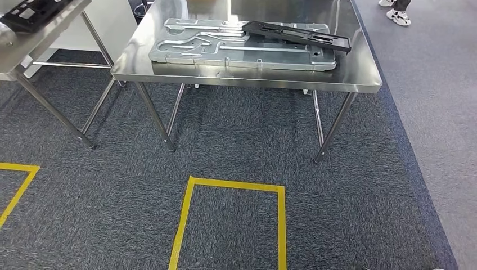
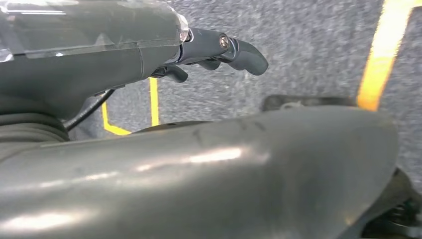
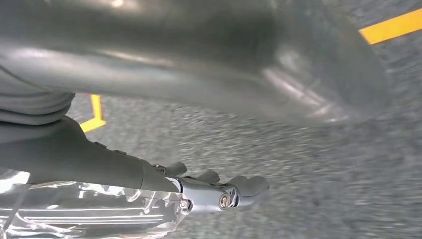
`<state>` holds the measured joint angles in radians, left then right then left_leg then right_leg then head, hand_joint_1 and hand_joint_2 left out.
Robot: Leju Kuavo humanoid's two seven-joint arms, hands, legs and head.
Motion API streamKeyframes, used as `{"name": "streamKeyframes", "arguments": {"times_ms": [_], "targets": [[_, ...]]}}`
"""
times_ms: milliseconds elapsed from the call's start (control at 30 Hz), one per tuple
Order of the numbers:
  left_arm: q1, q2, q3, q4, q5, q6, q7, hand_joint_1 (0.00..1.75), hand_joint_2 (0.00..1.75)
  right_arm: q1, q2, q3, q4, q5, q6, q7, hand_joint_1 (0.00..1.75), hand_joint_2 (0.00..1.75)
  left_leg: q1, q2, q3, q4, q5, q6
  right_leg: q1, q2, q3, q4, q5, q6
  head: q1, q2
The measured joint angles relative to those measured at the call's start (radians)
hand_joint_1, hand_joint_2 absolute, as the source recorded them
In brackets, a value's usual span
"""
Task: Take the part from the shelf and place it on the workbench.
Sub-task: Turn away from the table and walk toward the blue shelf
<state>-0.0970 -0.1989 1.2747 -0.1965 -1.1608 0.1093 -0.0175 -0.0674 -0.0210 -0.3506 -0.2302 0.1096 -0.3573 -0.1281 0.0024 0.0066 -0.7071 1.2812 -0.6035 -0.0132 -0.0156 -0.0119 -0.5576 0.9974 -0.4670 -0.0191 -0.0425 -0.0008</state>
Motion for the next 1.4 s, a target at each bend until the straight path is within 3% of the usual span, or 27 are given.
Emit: {"name": "streamKeyframes", "arguments": {"times_ms": [33,100,167,233,300,333,367,400,467,500,533,567,633,667,700,767,833,867,933,1000,1033,1067,1100,1167,1233,1400], "targets": [[0.0,0.001,0.0,0.0,-0.001,-0.001,0.0,0.0,0.0,0.002,0.0,-0.002,0.004,0.0,0.001,0.005,0.0,0.87,0.001,0.0,0.012,0.026,0.005,0.0,0.001,0.0,-0.017,0.002,0.012,0.001,0.0,0.0],[0.0,0.002,-0.002,0.0,-0.004,-0.005,0.006,0.0,0.0,0.004,0.0,-0.006,0.013,0.002,0.006,0.029,0.0,1.75,0.0,0.0,0.086,-0.027,0.06,0.006,0.003,0.0,-0.049,0.007,0.033,0.004,0.0,0.0],[-0.003,0.005,-0.006,0.0,-0.008,-0.01,0.02,0.0,0.0,0.004,0.001,-0.008,0.019,0.003,0.015,0.072,0.0,1.75,-0.004,-0.001,0.209,-0.186,0.08,0.02,0.005,0.0,-0.068,0.01,0.052,0.01,0.0,0.0],[-0.008,0.008,-0.009,0.0,-0.012,-0.011,0.038,0.0,0.0,0.005,0.002,-0.009,0.022,0.004,0.019,0.108,0.0,1.75,-0.011,-0.002,0.288,-0.31,0.058,0.03,0.005,-0.001,-0.078,0.01,0.071,0.02,0.0,0.0],[-0.009,0.008,-0.01,0.0,-0.013,-0.012,0.055,0.0,0.0,0.006,0.003,-0.01,0.025,0.004,0.018,0.128,0.0,1.75,-0.012,-0.002,0.293,-0.341,0.06,0.038,0.003,-0.003,-0.084,0.005,0.089,0.033,0.001,0.0],[-0.009,0.008,-0.01,0.0,-0.014,-0.012,0.061,0.0,0.0,0.007,0.003,-0.011,0.027,0.004,0.017,0.133,0.0,1.75,-0.011,0.0,0.286,-0.343,0.072,0.044,0.002,-0.001,-0.088,0.009,0.084,0.038,0.001,0.0],[-0.008,0.008,-0.01,0.0,-0.015,-0.012,0.064,0.0,0.0,0.008,0.003,-0.012,0.029,0.004,0.017,0.136,0.0,1.75,-0.009,0.003,0.276,-0.346,0.085,0.051,0.001,0.001,-0.096,0.028,0.059,0.042,0.001,0.0],[-0.007,0.009,-0.011,0.0,-0.015,-0.012,0.067,0.0,0.0,0.009,0.003,-0.013,0.03,0.004,0.017,0.138,0.0,1.75,-0.007,0.005,0.265,-0.349,0.098,0.057,0.001,0.003,-0.109,0.066,0.015,0.045,0.002,0.0],[-0.007,0.009,-0.011,0.0,-0.015,-0.016,0.071,0.0,0.0,0.01,0.003,-0.015,0.031,0.005,0.017,0.14,0.0,1.75,-0.009,0.007,0.234,-0.343,0.118,0.063,0.0,0.007,-0.142,0.193,-0.087,0.05,0.003,0.0],[-0.007,0.009,-0.011,0.0,-0.014,-0.019,0.074,0.0,0.0,0.011,0.003,-0.016,0.032,0.006,0.017,0.141,0.0,1.75,-0.009,0.007,0.219,-0.338,0.126,0.062,-0.001,0.007,-0.152,0.254,-0.115,0.053,0.004,0.0],[-0.007,0.009,-0.011,0.0,-0.013,-0.022,0.078,0.0,0.0,0.011,0.003,-0.016,0.032,0.007,0.017,0.142,0.0,1.75,-0.009,0.008,0.203,-0.333,0.134,0.061,-0.002,0.007,-0.153,0.295,-0.117,0.055,0.004,0.0],[-0.007,0.009,-0.011,0.0,-0.012,-0.025,0.082,0.0,0.0,0.011,0.003,-0.016,0.033,0.008,0.018,0.143,0.0,1.75,-0.009,0.008,0.187,-0.326,0.14,0.059,-0.004,0.007,-0.141,0.307,-0.096,0.057,0.004,0.0],[-0.006,0.009,-0.011,0.0,-0.011,-0.028,0.085,0.0,0.87,0.011,0.003,-0.016,0.034,0.01,0.019,0.144,0.0,1.75,-0.008,0.008,0.156,-0.308,0.15,0.052,-0.009,0.007,-0.067,0.234,-0.033,0.059,0.004,0.0],[-0.006,0.009,-0.011,0.0,-0.011,-0.031,0.085,0.0,1.31,0.011,0.004,-0.016,0.034,0.011,0.019,0.145,0.0,1.75,-0.008,0.007,0.142,-0.297,0.153,0.047,-0.01,0.007,-0.015,0.164,-0.026,0.06,0.004,0.0],[-0.005,0.01,-0.011,0.0,-0.011,-0.035,0.083,0.0,1.75,0.011,0.004,-0.017,0.034,0.012,0.019,0.149,0.0,1.75,-0.01,0.007,0.131,-0.286,0.155,0.042,-0.009,0.009,0.032,0.095,-0.036,0.057,0.004,0.0],[-0.006,0.011,-0.012,0.0,-0.015,-0.048,0.079,0.0,1.75,0.011,0.004,-0.019,0.034,0.011,0.016,0.159,0.0,1.75,-0.013,0.006,0.117,-0.269,0.16,0.032,-0.006,0.011,0.077,0.015,-0.073,0.046,0.004,0.0],[-0.004,0.013,-0.013,0.0,-0.022,-0.057,0.078,0.0,1.75,0.014,0.005,-0.024,0.035,0.008,0.01,0.169,0.0,1.75,-0.012,0.005,0.109,-0.262,0.163,0.02,-0.007,0.011,0.073,0.005,-0.076,0.03,0.004,0.0],[-0.003,0.014,-0.014,0.0,-0.025,-0.057,0.079,0.0,1.75,0.015,0.006,-0.026,0.036,0.007,0.007,0.173,0.0,1.75,-0.01,0.004,0.102,-0.249,0.152,0.014,-0.007,0.01,0.07,0.005,-0.071,0.021,0.004,0.0],[0.0,0.015,-0.015,0.0,-0.027,-0.055,0.083,0.0,1.75,0.016,0.006,-0.029,0.036,0.008,0.001,0.178,0.0,1.75,-0.006,0.002,0.067,-0.165,0.092,0.003,-0.007,0.008,0.06,0.004,-0.061,0.006,0.003,0.0],[0.002,0.016,-0.015,0.0,-0.024,-0.055,0.082,0.0,0.87,0.017,0.007,-0.029,0.036,0.011,-0.001,0.178,0.0,1.75,-0.003,0.002,0.015,-0.027,0.021,-0.004,-0.003,0.007,0.049,0.005,-0.052,-0.002,0.003,0.0],[0.004,0.017,-0.015,0.0,-0.022,-0.056,0.078,0.0,0.44,0.018,0.007,-0.03,0.036,0.013,0.0,0.178,0.0,1.75,-0.001,0.002,0.001,0.019,0.005,-0.007,-0.001,0.007,0.044,0.006,-0.049,-0.003,0.003,0.0],[0.005,0.018,-0.015,0.0,-0.019,-0.057,0.072,0.0,0.0,0.019,0.007,-0.03,0.036,0.014,0.0,0.179,0.0,1.75,0.001,0.002,0.006,0.028,0.009,-0.009,0.0,0.007,0.041,0.007,-0.047,-0.005,0.003,0.0],[0.005,0.018,-0.015,0.0,-0.016,-0.056,0.066,0.0,0.0,0.019,0.008,-0.031,0.036,0.015,0.003,0.179,0.0,1.75,0.004,0.002,0.032,-0.005,0.031,-0.013,0.0,0.007,0.04,0.009,-0.046,-0.006,0.003,0.0],[0.005,0.019,-0.015,0.0,-0.008,-0.053,0.051,0.0,0.0,0.019,0.009,-0.032,0.036,0.016,0.014,0.176,0.0,0.87,0.011,0.001,0.123,-0.157,0.089,-0.02,0.001,0.009,0.039,0.012,-0.045,-0.006,0.003,0.0],[0.003,0.019,-0.015,0.0,-0.002,-0.048,0.039,0.0,0.0,0.018,0.01,-0.033,0.036,0.016,0.029,0.168,0.0,0.0,0.012,0.0,0.183,-0.268,0.114,-0.017,0.005,0.01,0.035,0.018,-0.045,-0.001,0.004,0.0],[0.003,0.02,-0.014,0.0,-0.001,-0.041,0.013,0.0,0.0,0.017,0.015,-0.034,0.036,0.025,0.062,0.153,0.0,0.0,0.006,-0.002,0.185,-0.284,0.115,-0.004,0.006,0.011,0.027,0.02,-0.04,0.012,0.005,0.0]]}}
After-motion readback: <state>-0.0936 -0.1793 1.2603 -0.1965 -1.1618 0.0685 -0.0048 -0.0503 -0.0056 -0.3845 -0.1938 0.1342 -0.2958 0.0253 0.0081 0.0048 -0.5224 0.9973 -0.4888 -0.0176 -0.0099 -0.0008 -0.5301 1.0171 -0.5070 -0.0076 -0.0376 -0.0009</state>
